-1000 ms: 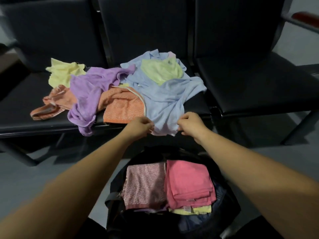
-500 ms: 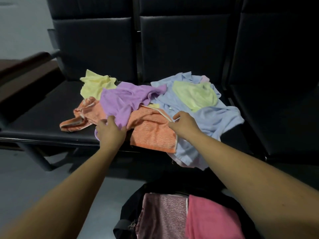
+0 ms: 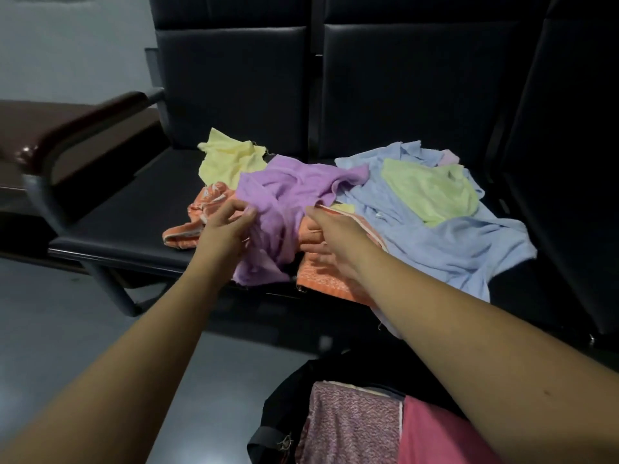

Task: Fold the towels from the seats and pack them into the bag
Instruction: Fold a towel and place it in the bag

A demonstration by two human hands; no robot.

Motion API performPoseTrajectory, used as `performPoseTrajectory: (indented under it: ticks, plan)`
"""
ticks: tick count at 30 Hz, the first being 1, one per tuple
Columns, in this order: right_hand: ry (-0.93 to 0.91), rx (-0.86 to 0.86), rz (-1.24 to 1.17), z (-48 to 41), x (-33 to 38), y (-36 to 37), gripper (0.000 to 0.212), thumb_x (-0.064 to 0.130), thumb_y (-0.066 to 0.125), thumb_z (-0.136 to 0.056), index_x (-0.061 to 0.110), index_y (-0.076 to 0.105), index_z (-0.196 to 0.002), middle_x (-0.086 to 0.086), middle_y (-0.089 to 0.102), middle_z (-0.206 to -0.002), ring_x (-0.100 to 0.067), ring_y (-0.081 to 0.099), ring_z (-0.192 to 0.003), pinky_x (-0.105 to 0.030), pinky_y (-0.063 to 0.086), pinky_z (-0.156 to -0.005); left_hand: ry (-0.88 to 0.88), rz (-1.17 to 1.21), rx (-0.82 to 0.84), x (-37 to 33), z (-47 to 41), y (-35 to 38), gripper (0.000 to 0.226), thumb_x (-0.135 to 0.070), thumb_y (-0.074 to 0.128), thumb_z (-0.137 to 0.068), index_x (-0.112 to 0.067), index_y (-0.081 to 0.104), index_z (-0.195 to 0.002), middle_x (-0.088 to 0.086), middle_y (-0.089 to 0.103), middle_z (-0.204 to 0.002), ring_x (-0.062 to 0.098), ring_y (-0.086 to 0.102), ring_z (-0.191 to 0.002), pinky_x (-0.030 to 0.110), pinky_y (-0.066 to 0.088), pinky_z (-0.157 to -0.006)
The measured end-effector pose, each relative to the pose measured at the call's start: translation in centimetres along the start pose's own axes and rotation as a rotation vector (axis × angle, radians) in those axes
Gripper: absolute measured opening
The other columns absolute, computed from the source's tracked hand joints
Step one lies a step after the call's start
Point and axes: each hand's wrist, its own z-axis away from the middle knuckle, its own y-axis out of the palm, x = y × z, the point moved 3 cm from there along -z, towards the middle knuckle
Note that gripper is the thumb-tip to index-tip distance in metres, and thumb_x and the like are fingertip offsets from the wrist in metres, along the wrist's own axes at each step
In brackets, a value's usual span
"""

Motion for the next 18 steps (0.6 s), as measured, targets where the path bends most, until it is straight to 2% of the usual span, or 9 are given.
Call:
performPoseTrajectory:
  ticks: [2, 3, 5, 7, 9, 11, 13, 16, 18]
  plan:
    - [0.091, 0.085, -0.179, 0.9, 0.7, 0.7, 0.055, 0.056, 0.064, -0.091, 0.006, 0.065, -0.114, -0.013, 0.071, -0.1, -0.026, 0.07, -0.085, -0.04, 0.058, -0.085, -0.042, 0.211, 0.13, -2.0, 1.6, 1.3, 0.014, -0.013, 0.059, -0.097, -0.017, 0.062, -0.084, 0.002, 0.063, -0.071, 0.015, 0.059, -0.061, 0.026, 0.05, -0.056]
    - [0.088, 0.105, -0.253, 1.2, 1.1, 0.9, 0.049, 0.052, 0.066, -0.091, 0.007, 0.067, -0.109, -0.012, 0.071, -0.095, -0.025, 0.069, -0.08, -0.039, 0.058, -0.08, -0.056, 0.256, 0.19, -2.7, 2.3, 1.8, 0.01, -0.012, 0.058, -0.095, -0.015, 0.061, -0.086, 0.001, 0.064, -0.069, 0.014, 0.061, -0.06, 0.024, 0.052, -0.055]
    - [0.032, 0.1, -0.347, 2.2, 2.2, 1.2, 0.021, 0.03, 0.068, -0.095, 0.009, 0.067, -0.093, -0.01, 0.066, -0.083, -0.02, 0.062, -0.068, -0.033, 0.053, -0.067, -0.052, 0.243, 0.28, -3.9, 3.8, 2.3, 0.003, -0.013, 0.059, -0.091, -0.012, 0.06, -0.089, 0.001, 0.062, -0.067, 0.012, 0.06, -0.057, 0.021, 0.051, -0.053]
    - [-0.034, 0.046, -0.337, 3.6, 3.4, 0.9, 0.013, 0.012, 0.066, -0.095, 0.01, 0.066, -0.083, -0.007, 0.063, -0.076, -0.018, 0.059, -0.063, -0.03, 0.05, -0.06, -0.043, 0.204, 0.293, -4.7, 4.8, 2.0, 0.004, -0.013, 0.058, -0.092, -0.011, 0.059, -0.089, -0.002, 0.06, -0.062, 0.007, 0.056, -0.049, 0.017, 0.045, -0.046]
    - [-0.093, 0.006, -0.288, 5.0, 4.6, 0.2, 0.012, 0.009, 0.067, -0.094, 0.01, 0.067, -0.082, -0.006, 0.067, -0.075, -0.018, 0.062, -0.066, -0.03, 0.051, -0.063, -0.057, 0.235, 0.264, -5.3, 5.5, 1.6, 0.009, -0.013, 0.056, -0.096, -0.013, 0.06, -0.088, -0.003, 0.06, -0.065, 0.006, 0.056, -0.05, 0.016, 0.045, -0.048]
    - [-0.145, -0.007, -0.24, 6.9, 5.9, -0.6, 0.01, 0.01, 0.066, -0.094, 0.013, 0.067, -0.084, -0.005, 0.067, -0.078, -0.019, 0.062, -0.069, -0.03, 0.048, -0.066, -0.043, 0.244, 0.242, -6.2, 6.3, 1.5, 0.012, -0.018, 0.058, -0.098, -0.019, 0.062, -0.086, -0.001, 0.06, -0.074, 0.009, 0.057, -0.061, 0.02, 0.046, -0.058]
    - [-0.176, -0.022, -0.221, 9.0, 7.1, -1.3, 0.013, 0.013, 0.063, -0.095, 0.017, 0.065, -0.083, -0.003, 0.064, -0.077, -0.018, 0.059, -0.068, -0.03, 0.046, -0.064, 0.01, 0.137, 0.163, -6.8, 6.4, 1.2, 0.016, -0.024, 0.061, -0.099, -0.024, 0.063, -0.083, -0.002, 0.061, -0.075, 0.01, 0.056, -0.065, 0.026, 0.046, -0.062]
    - [-0.223, -0.045, -0.304, 12.2, 9.1, -2.9, 0.018, 0.016, 0.058, -0.098, 0.018, 0.062, -0.081, -0.006, 0.066, -0.083, -0.023, 0.06, -0.078, -0.039, 0.049, -0.08, 0.085, -0.019, -0.042, -8.3, 6.6, 0.8, 0.016, -0.04, 0.067, -0.09, -0.027, 0.065, -0.08, -0.001, 0.063, -0.078, 0.014, 0.056, -0.074, 0.036, 0.046, -0.071]
    - [-0.248, -0.1, -0.368, 14.0, 10.6, -4.5, 0.019, 0.014, 0.05, -0.099, 0.01, 0.063, -0.086, -0.015, 0.067, -0.093, -0.031, 0.063, -0.087, -0.046, 0.05, -0.09, 0.091, -0.029, -0.179, -9.6, 6.9, 0.7, 0.017, -0.047, 0.067, -0.083, -0.031, 0.067, -0.08, 0.001, 0.068, -0.085, 0.017, 0.06, -0.081, 0.04, 0.05, -0.076]
